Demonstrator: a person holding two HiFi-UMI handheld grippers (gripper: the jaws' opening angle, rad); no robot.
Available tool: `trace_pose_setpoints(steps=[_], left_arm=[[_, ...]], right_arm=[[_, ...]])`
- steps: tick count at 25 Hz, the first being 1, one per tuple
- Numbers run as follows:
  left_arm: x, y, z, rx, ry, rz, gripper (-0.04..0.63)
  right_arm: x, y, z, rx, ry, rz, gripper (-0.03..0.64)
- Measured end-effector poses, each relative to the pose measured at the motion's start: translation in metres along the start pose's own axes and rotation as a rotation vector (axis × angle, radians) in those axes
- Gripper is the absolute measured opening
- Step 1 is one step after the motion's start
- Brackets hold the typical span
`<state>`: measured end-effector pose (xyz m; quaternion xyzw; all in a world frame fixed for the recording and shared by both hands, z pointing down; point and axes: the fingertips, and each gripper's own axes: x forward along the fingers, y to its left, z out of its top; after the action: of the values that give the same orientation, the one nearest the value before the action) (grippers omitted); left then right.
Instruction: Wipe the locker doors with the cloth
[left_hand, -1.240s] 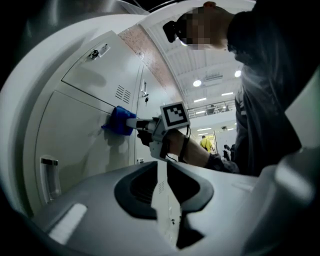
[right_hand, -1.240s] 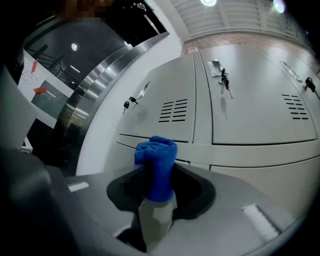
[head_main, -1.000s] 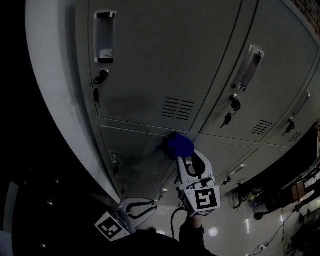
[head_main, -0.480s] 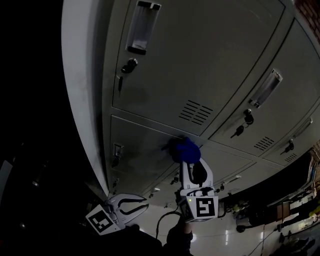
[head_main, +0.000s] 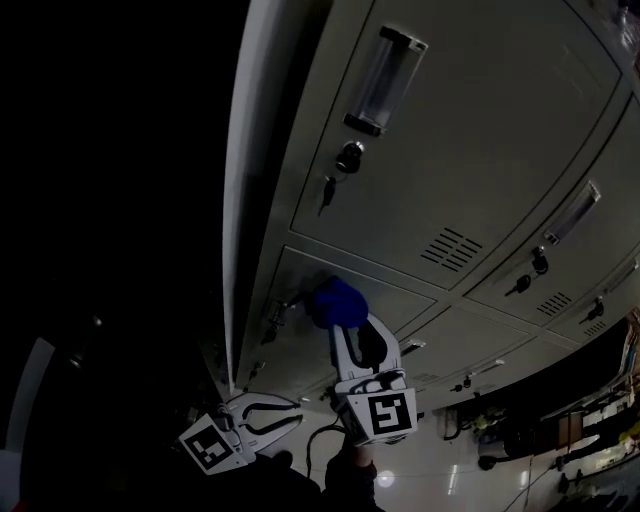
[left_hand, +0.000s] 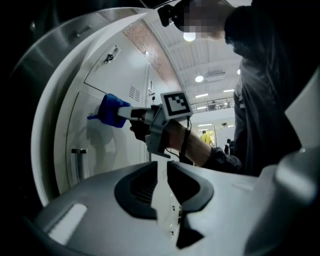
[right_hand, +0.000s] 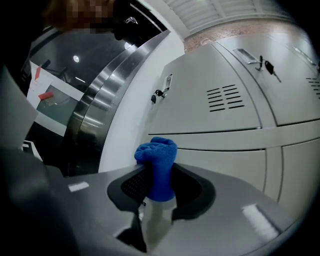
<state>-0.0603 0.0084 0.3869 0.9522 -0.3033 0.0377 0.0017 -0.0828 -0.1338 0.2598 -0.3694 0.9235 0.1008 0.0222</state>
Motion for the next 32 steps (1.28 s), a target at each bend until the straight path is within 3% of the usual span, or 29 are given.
trace_pose_setpoints(steps=[7, 14, 22, 32], left_arm=[[-0.034, 0.021, -0.007, -0.003, -0.002, 0.015, 0.06], [-0.048, 0.027, -0.01, 0.009, 0.001, 0.021, 0.06], [-0.037, 0.03, -0.007, 0.004, -0.011, 0.035, 0.06], [0.009, 0.013, -0.005, 0.005, 0.0, 0.02, 0.06]], right_arm=[[0.039, 0.046, -0.012, -0.002, 0.024, 0.051, 0.118], [0.064, 0.055, -0.036, 0.021, 0.071, 0.048, 0.118], [0.058, 0.041, -0.032, 0.024, 0.065, 0.049, 0.118], [0.018, -0.009, -0.038, 0.026, 0.075, 0.031, 0.12]])
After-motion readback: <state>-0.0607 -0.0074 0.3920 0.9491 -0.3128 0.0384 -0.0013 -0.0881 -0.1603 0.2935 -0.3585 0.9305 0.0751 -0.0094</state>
